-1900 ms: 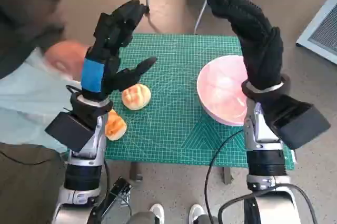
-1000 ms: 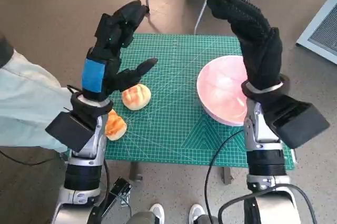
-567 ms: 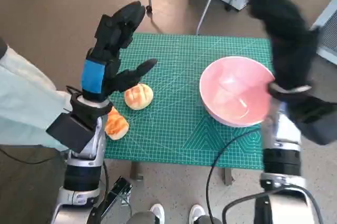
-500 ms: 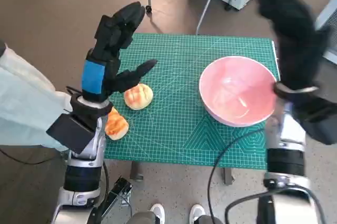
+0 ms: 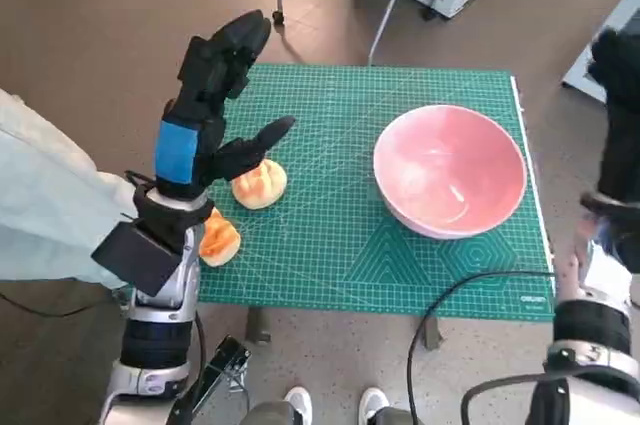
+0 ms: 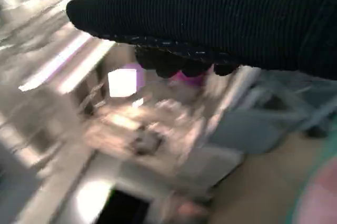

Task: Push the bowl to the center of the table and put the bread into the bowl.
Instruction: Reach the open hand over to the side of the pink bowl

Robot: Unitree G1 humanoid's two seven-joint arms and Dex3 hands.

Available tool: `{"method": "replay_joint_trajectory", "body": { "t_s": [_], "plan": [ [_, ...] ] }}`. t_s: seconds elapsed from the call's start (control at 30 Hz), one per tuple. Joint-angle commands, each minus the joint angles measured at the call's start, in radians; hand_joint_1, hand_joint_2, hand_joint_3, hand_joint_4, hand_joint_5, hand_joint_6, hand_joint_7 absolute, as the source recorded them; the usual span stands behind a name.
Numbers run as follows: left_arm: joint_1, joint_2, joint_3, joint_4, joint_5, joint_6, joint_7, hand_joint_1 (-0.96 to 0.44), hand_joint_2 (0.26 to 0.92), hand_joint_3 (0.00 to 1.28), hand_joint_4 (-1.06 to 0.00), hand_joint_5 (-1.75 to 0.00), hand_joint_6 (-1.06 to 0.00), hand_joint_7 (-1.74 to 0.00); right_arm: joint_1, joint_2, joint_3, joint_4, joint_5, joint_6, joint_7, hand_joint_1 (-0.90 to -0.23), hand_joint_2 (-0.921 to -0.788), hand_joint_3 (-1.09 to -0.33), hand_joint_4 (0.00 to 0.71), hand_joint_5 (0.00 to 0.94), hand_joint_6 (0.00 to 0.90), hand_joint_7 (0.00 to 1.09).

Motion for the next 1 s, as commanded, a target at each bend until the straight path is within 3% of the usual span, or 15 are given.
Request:
{"method": "replay_joint_trajectory", "body": {
  "t_s": [0.03,0.33,0.77,1.0],
  "plan": [
    [0.005,-0.004,-0.006,-0.009,0.014,-0.014,0.014,-0.36,0.921,0.18,-0.37,0.00,-0.12,-0.61,0.032,0.012,-0.006,0.093,-0.002,0.016,-0.015,-0.560,-0.921,-0.927,0.180,0.001,-0.001,0.62],
    [0.002,-0.005,-0.009,-0.012,0.024,-0.011,0.023,-0.36,0.921,0.18,-0.37,-0.01,-0.12,-0.61,0.012,0.085,-0.066,0.210,0.104,0.140,0.075,-0.553,-0.921,-0.922,0.140,0.000,-0.001,0.53],
    [0.001,0.006,-0.004,-0.020,0.015,-0.002,0.017,-0.36,0.921,0.18,-0.37,-0.01,-0.12,-0.60,-0.051,0.188,-0.134,0.267,0.198,0.310,0.140,-0.524,-0.921,-0.898,0.112,0.000,-0.001,0.48],
    [0.001,0.010,-0.005,-0.024,0.016,0.000,0.016,-0.36,0.921,0.18,-0.37,0.00,-0.12,-0.60,-0.100,0.235,-0.181,0.291,0.243,0.383,0.137,-0.532,-0.921,-0.877,0.109,0.003,0.001,0.52]
  ]
}}
